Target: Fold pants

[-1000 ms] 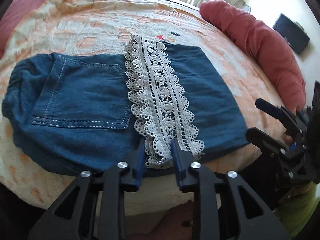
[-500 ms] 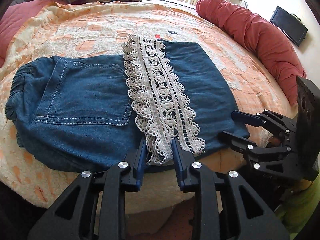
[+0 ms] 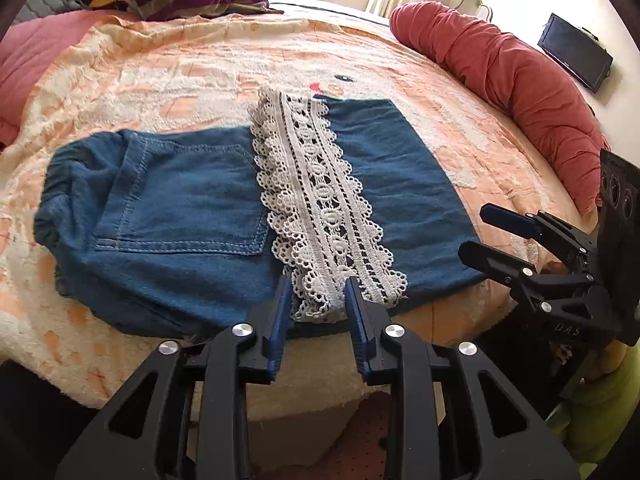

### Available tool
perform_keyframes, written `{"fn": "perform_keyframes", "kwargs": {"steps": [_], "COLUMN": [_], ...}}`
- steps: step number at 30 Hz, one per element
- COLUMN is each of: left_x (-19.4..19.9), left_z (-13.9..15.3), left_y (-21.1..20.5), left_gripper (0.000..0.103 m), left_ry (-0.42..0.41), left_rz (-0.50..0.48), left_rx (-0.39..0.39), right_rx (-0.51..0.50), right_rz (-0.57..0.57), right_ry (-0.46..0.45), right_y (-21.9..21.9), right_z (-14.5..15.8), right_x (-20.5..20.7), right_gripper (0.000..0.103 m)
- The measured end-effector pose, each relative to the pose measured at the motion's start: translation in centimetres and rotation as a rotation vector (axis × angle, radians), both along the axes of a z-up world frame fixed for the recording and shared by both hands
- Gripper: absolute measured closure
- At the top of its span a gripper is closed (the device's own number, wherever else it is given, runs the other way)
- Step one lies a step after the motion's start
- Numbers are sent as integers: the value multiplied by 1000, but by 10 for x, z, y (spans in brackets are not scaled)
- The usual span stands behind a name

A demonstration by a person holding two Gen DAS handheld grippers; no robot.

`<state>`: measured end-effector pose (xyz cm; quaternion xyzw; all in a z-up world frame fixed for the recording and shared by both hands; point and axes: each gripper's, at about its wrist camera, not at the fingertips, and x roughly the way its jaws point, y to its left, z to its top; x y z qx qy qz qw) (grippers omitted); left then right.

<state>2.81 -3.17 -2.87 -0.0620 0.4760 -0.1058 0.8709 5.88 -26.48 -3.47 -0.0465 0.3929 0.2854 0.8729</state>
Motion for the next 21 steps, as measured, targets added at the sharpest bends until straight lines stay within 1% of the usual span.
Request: {"fn": "perform_keyframes", "kwargs": {"steps": [2, 3, 4, 6, 7, 9, 11, 12, 14, 17, 18, 19, 21], "left_x": [-3, -4, -5, -8, -9, -12, -15, -16, -19, -21, -22, -21, -21], "left_z": [5, 8, 12, 17, 21, 28, 34, 36, 41, 44, 44, 44, 42], "left_y": [3, 5, 7, 11, 15, 22, 28, 31, 39, 50, 54, 59, 66], "left_gripper": [71, 67, 61, 55, 53, 53, 41, 37, 37, 37, 33, 23, 23], "left_ry": [-15, -23, -34, -51, -60, -83, -105, -115, -133, -143, -143, -141, -141], "left_rz": [7, 11, 17, 28, 37, 59, 77, 87, 108, 133, 143, 154, 169], "left_rx": [3, 9, 18, 31, 37, 62, 87, 94, 109, 108, 105, 101, 96], "right_rx": [11, 19, 29, 48, 56, 67, 70, 77, 79, 78, 79, 79, 79], "right_rz": [-8, -12, -17, -28, -31, -30, -30, -25, -19, 2, 10, 18, 50], "right_ry": [-6, -9, -15, -25, -28, -41, -56, -65, -79, -103, -112, -116, -124], "right_y": [-2, -3, -4, -7, -7, -7, -4, -3, 1, 11, 16, 19, 31], "right_z": [2, 3, 5, 10, 12, 18, 25, 30, 38, 53, 58, 61, 71], "right_x": [0, 0, 0, 0, 0, 0, 1, 2, 3, 7, 9, 10, 15], "right_gripper": [33, 31, 29, 25, 24, 19, 18, 17, 15, 13, 12, 11, 11]}}
